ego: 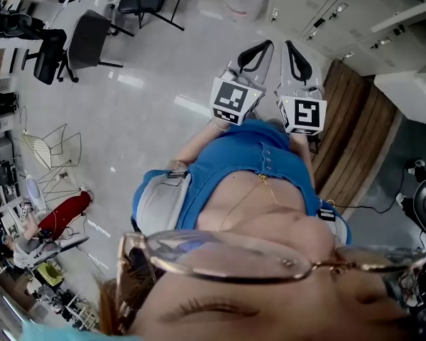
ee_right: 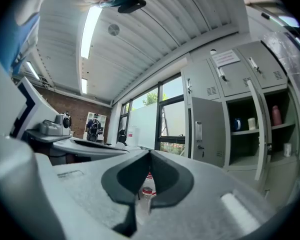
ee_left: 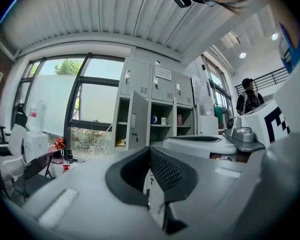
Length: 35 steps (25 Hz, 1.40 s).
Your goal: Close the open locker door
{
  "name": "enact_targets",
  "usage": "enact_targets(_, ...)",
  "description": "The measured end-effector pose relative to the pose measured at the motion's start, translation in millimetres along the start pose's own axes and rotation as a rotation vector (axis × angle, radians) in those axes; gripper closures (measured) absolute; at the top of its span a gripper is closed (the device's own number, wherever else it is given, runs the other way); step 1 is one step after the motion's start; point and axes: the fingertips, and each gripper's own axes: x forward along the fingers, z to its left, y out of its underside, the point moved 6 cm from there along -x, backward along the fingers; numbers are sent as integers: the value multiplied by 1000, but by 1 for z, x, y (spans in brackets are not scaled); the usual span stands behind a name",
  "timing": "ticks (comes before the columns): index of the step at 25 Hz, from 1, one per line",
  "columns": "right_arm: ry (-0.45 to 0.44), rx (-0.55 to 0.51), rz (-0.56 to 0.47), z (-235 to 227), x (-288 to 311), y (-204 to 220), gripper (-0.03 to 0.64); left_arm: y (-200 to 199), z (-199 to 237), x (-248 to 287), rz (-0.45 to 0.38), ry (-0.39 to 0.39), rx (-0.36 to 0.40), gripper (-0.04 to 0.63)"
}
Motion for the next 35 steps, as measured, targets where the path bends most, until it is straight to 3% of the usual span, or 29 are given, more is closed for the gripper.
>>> enact_targets(7,20,-5,14,6,24,-5,615,4,36,2,8,-8,-5,598)
enact_targets(17,-26,-32,19,-8,70,-3,615,4,69,30,14,-52,-14,600)
enact_targets(35,-20,0,-54,-130,198,-13,615,-20,128,193,29,-47,-5,600)
